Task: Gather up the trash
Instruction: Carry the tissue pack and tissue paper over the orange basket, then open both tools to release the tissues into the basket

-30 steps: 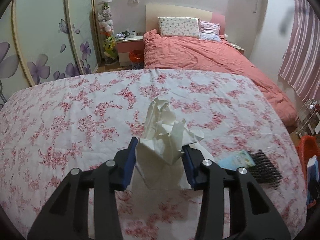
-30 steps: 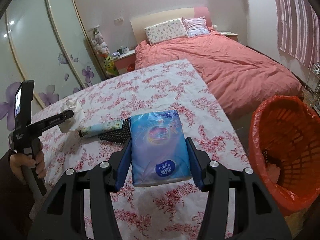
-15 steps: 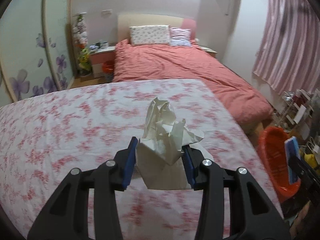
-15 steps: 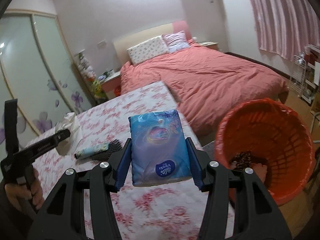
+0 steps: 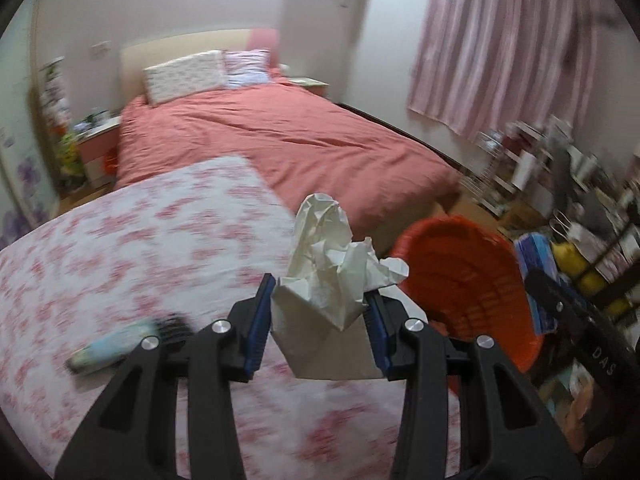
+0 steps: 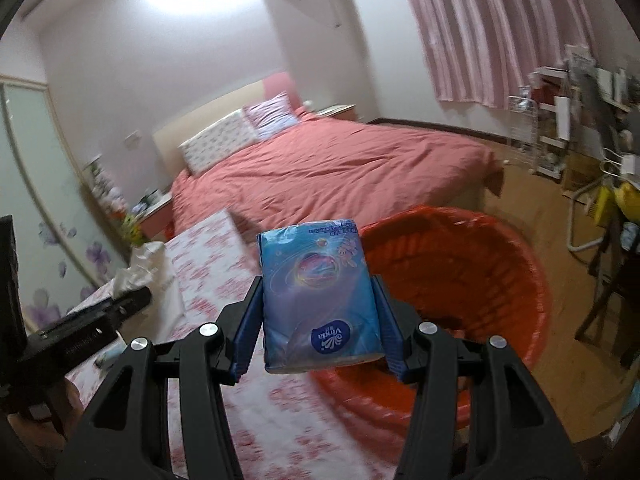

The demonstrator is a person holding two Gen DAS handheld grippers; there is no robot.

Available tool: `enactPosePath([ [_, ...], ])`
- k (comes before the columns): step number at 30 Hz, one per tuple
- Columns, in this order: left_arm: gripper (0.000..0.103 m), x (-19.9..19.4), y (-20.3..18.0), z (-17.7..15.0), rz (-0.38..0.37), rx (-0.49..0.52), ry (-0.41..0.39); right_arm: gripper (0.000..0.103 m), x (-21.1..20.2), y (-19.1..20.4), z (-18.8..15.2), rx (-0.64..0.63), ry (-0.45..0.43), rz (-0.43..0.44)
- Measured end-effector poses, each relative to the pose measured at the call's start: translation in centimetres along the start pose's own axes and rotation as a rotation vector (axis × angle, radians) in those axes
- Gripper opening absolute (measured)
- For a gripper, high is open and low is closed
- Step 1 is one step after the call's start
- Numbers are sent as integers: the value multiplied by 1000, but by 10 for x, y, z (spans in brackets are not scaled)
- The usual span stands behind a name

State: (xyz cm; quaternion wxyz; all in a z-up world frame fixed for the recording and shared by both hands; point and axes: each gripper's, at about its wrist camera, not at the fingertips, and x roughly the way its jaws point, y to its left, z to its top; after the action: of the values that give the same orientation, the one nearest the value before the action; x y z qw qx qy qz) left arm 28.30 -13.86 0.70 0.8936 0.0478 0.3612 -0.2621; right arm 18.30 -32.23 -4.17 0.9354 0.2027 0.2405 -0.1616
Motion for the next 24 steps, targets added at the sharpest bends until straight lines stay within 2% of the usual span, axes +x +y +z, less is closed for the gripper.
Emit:
enactPosePath([
  [10, 42, 49, -81, 11, -179, 194, 28, 53, 5, -40, 9, 114, -38, -113],
  [16, 42, 73, -102, 2, -236, 230, 66, 53, 22, -50, 8, 139, -13, -125],
  [24, 43, 92, -112, -3, -255, 251, 85, 53, 23, -69, 9, 195, -25, -107],
])
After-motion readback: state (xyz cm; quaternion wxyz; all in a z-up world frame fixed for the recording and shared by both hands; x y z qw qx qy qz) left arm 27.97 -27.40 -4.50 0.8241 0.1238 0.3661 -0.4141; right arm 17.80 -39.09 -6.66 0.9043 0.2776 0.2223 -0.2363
